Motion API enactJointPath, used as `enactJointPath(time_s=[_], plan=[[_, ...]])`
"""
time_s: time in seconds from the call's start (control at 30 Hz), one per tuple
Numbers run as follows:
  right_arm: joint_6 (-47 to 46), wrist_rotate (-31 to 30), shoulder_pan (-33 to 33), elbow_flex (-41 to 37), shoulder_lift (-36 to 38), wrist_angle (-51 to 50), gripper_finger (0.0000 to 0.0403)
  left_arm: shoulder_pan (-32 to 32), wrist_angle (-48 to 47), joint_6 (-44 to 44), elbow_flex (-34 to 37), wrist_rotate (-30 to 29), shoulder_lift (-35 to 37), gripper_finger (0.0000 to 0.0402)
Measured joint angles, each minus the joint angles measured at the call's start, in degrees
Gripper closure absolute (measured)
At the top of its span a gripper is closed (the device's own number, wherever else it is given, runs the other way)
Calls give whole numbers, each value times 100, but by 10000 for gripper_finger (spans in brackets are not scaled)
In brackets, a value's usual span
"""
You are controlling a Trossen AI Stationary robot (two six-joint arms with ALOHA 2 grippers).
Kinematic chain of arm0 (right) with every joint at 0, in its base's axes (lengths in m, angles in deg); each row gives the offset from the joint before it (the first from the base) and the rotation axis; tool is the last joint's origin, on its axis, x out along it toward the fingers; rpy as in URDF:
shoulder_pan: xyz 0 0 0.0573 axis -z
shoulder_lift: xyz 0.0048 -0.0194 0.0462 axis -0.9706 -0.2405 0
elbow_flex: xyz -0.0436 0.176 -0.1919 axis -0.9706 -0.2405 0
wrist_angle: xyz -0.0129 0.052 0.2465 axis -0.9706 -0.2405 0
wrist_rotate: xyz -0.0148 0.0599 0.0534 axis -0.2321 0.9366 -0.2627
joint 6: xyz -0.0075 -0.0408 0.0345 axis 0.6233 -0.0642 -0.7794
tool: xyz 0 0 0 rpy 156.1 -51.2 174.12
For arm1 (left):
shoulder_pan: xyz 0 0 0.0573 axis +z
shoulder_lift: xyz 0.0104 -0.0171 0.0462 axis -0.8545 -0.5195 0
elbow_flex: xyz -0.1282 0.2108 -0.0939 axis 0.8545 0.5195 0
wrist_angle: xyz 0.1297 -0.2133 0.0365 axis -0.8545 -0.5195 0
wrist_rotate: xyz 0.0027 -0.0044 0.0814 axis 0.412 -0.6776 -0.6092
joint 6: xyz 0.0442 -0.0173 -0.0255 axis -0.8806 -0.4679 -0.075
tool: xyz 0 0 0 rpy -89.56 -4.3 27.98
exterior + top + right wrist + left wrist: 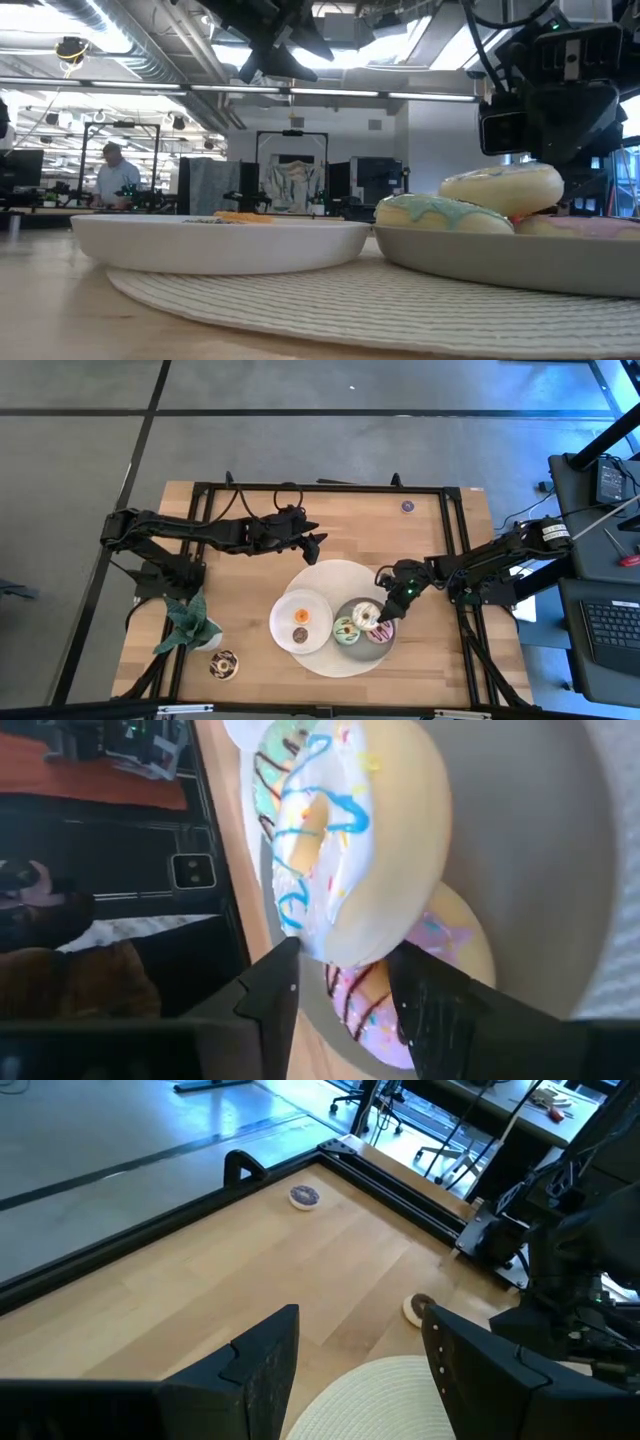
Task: Pick & Place donuts
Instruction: Put the large white donut on the gray plate, then put the small black donut on the white plate
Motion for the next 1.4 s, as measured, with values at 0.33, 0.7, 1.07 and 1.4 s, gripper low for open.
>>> enactJointPath(time_s=[0.33, 0.7, 1.07, 1.4], plan=[[-36, -35, 2, 2, 0, -277, 248, 0, -2, -104, 0, 2, 0, 194], [-339, 115, 2, 9, 163, -348, 248, 0, -2, -103, 0, 4, 0, 194], [-361, 206, 7, 7, 842, -674, 248, 0, -20, -196, 0, 140, -2, 194], [306, -2330, 542, 179, 2627, -3491, 248, -7, 0, -104, 0, 354, -2, 194]])
